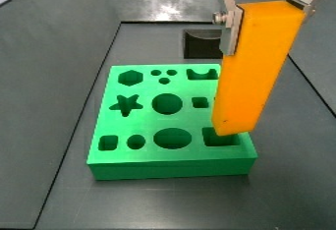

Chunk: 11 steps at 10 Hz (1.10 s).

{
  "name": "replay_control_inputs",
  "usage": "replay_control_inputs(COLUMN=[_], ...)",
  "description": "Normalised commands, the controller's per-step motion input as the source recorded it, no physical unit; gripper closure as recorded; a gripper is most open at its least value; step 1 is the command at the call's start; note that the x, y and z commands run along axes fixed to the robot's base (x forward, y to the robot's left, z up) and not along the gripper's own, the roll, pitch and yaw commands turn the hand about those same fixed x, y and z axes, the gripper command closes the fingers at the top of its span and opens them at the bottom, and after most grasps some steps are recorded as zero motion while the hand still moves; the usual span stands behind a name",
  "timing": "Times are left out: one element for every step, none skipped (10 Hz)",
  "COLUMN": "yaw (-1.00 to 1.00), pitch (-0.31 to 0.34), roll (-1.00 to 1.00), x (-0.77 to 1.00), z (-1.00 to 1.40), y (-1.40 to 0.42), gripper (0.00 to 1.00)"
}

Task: Pick up the rectangle object. Move up. Place the rectangle object on the fixture. Regrasp the rectangle object. Move to above the board. Insert the rectangle object.
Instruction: Insert the rectangle object.

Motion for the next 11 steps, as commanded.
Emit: replay_control_inputs(yaw=[-0.17, -0.24, -0.14, -0.21, -0.21, 0.0, 0.0, 0.0, -0.04, -0.17, -0.19], pitch=[0.0, 0.0, 0.0, -0.006, 0.0, -0.021, 0.0, -0.024, -0.036, -0.034, -0.026], roll=[0.2, 0.09, 0.0, 0.05, 0.08, -0.09, 0.0, 0.07, 0.12, 0.1, 0.1], x=[0.17, 0.1, 0.18, 0.02, 0.0, 0.0, 0.0, 0.0, 0.0, -0.01, 0.0], z=[-0.11, -0.13, 0.0, -0.18, -0.3, -0.06, -0.01, -0.21, -0.22, -0.15, -0.11], y=[0.19, 0.13, 0.0, 0.0, -0.11, 0.0, -0.01, -0.15, -0.12, -0.11, -0.07], gripper=[1.0, 1.0, 1.0, 1.0, 1.0, 1.0, 1.0, 1.0, 1.0, 1.0, 1.0])
